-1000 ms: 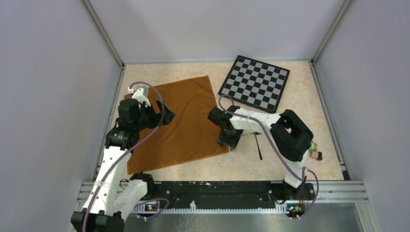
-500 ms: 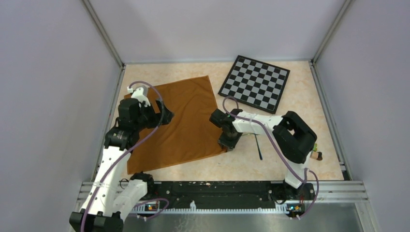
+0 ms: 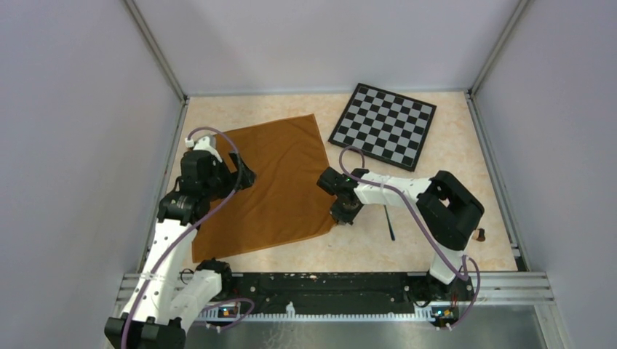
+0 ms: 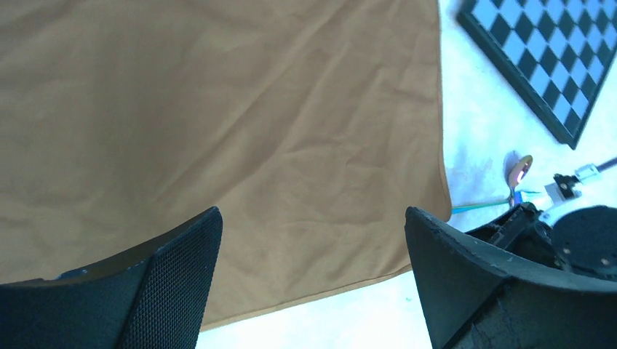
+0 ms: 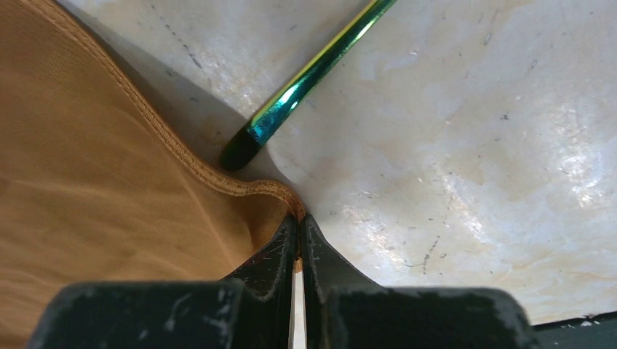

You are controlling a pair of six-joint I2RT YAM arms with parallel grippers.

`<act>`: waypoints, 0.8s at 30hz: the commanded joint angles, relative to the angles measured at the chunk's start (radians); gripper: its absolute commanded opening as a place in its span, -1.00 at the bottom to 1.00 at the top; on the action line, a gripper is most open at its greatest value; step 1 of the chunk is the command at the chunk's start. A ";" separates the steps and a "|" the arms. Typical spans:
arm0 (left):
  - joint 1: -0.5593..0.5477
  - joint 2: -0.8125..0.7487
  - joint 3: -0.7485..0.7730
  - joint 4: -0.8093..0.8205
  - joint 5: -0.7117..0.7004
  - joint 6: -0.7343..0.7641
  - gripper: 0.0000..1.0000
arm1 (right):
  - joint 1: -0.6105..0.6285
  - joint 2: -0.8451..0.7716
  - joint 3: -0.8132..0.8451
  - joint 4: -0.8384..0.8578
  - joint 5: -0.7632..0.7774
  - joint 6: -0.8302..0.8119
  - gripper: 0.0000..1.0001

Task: Fold the napkin into a case and place the utensils inside
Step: Flatten the napkin at the center of the board.

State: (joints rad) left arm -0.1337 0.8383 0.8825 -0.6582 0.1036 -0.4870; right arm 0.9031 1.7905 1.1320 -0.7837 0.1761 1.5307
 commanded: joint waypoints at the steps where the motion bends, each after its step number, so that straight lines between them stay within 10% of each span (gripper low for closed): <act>1: -0.003 0.022 -0.003 -0.124 -0.161 -0.169 0.97 | 0.018 -0.026 -0.025 0.049 0.083 0.035 -1.00; 7: 0.042 0.111 -0.035 -0.347 -0.318 -0.427 0.97 | 0.036 0.001 0.058 -0.077 0.150 0.067 -1.00; 14: 0.491 0.114 -0.168 -0.377 -0.214 -0.471 0.94 | 0.035 -0.036 -0.034 0.067 0.118 0.017 -1.00; 24: 0.565 -0.097 -0.223 -0.531 -0.507 -0.847 0.58 | -0.028 -0.036 -0.099 0.187 0.020 -0.055 -1.00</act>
State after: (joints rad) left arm 0.4175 0.7765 0.6495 -1.1034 -0.2409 -1.1481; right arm 0.8967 1.7584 1.0801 -0.6624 0.2298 1.5021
